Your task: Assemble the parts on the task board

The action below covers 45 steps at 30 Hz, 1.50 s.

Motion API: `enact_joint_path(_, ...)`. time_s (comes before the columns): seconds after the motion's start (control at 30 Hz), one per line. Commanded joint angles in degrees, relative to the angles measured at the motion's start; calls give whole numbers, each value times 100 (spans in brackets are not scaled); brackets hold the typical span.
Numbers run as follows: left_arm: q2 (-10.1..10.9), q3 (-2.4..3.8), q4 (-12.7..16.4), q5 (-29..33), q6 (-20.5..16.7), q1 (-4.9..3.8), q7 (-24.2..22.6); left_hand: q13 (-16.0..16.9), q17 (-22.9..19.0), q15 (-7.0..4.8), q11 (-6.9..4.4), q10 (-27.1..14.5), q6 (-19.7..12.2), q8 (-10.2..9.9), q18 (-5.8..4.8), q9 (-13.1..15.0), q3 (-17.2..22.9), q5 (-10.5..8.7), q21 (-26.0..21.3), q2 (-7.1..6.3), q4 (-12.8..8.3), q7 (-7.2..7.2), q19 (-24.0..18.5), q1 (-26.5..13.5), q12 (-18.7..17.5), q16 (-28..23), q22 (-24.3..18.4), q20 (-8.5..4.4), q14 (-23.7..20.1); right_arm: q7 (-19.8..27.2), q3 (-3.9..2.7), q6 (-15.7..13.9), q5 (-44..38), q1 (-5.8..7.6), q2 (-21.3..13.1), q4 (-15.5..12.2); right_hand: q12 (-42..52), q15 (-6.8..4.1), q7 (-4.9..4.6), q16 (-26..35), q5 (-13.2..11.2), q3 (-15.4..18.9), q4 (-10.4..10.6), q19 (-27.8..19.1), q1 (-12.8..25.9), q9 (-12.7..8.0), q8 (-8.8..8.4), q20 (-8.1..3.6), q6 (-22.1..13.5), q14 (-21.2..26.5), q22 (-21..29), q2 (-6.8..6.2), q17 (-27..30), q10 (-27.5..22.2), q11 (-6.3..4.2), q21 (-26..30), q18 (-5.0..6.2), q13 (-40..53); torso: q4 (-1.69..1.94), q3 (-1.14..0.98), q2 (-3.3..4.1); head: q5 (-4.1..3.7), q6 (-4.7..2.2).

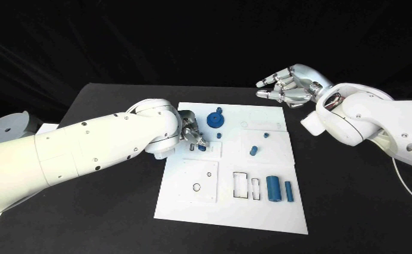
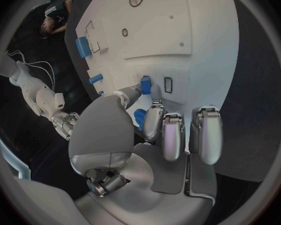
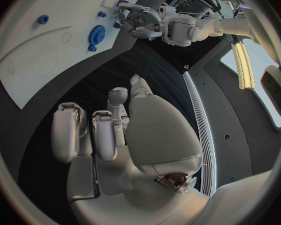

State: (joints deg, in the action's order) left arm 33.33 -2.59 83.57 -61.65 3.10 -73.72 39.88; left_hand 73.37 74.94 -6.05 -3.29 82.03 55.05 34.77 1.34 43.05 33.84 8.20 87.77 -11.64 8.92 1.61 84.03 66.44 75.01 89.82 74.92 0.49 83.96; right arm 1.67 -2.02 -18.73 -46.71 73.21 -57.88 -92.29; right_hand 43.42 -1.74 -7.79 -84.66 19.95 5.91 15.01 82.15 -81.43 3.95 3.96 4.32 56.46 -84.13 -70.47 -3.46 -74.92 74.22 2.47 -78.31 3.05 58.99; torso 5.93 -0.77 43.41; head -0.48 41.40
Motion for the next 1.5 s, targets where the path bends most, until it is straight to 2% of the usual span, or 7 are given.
enact_joint_path(0.03, -31, -17, -35, 52, 130, 20, 288, 21, 1506, -41, -17, 33, 178, 2, -58, 4, -111, -19, 34, 4, 39, -129, 468, -70, 41, 18, 1186, -52, 604, 70, 0, 50, -32, -4, -1, -18, -21, -9, 12, 18, -33, 26, -6, -21, -21, 8, 33, -27, 37, -439, 5, 27, -903, -41, 3, 29, 110, -5, -4, -3, 0, -1, -4)
enact_joint_path(0.37, -92, -19, -136, 56, 178, 20, 288, 96, 1506, -56, -37, 77, 249, 8, -64, 15, -307, -14, 47, 28, 88, -153, 478, -138, 106, 18, 1210, -67, 604, 83, 0, 34, -1, -4, -16, -41, -41, -9, 11, 27, -36, 29, -8, -30, -22, 7, 31, -27, 33, -436, 27, 26, -894, -51, 4, 43, 115, -19, -4, -5, -3, -7, -15)
enact_joint_path(0.57, -109, -19, -180, 56, 202, 20, 285, 162, 1506, -69, -53, 116, 303, -2, -72, 19, -524, -6, 66, 28, 195, -170, 492, -251, 162, 18, 1244, -80, 604, 87, 0, 31, 18, -3, -30, -52, -50, -8, 10, 35, -38, 33, -8, -33, -20, 6, 29, -27, 29, -434, 34, 23, -886, -56, 5, 47, 116, -25, -5, -1, -2, -16, -20)
enact_joint_path(0.9, -115, -19, -197, 56, 249, 20, 281, 217, 1506, -81, -68, 161, 403, -21, -88, 41, -1215, -2, 106, 48, 464, -188, 521, -342, 202, 18, 1315, -96, 604, 88, 0, 38, 29, -3, -38, -53, -60, -8, 9, 45, -39, 39, -6, -38, -16, 5, 26, -27, 24, -431, 46, 20, -875, -62, 6, 55, 119, -33, 4, 0, -3, -19, -9)
enact_joint_path(1.17, -107, -19, -206, 56, 242, 20, 282, 273, 1506, -84, -69, 185, 437, -14, -91, 79, -1906, 1, 112, 161, 723, -191, 526, -322, 241, 18, 1329, -100, 604, 83, 0, 52, 30, -3, -34, -51, -57, -5, 6, 38, -48, 60, 9, -37, 10, 4, 23, -25, 18, -433, 44, 20, -884, -64, 11, 55, 118, -35, 4, 1, 0, -23, 1)
enact_joint_path(1.33, -96, -19, -201, 56, 244, 20, 282, 280, 1506, -85, -69, 187, 440, -14, -91, 85, -1987, 2, 112, 186, 741, -192, 527, -299, 245, 18, 1330, -101, 604, 82, 0, 53, 30, -3, -32, -49, -66, -5, 6, 42, -49, 62, 9, -42, 11, 4, 23, -25, 18, -432, 56, 20, -880, -67, 10, 62, 120, -42, 5, 3, -1, -20, 4)
enact_joint_path(1.5, -80, -17, -188, 56, 229, 20, 284, 308, 1506, -86, -70, 200, 452, -11, -95, 101, -2248, 2, 122, 225, 767, -191, 533, -293, 266, 18, 1347, -102, 604, 82, 0, 51, 31, -3, -32, -45, -67, -2, 5, 53, -74, 95, 29, -46, 49, 4, 23, -22, 18, -429, 65, 18, -870, -68, 14, 70, 122, -49, 3, 4, 2, -18, 9)
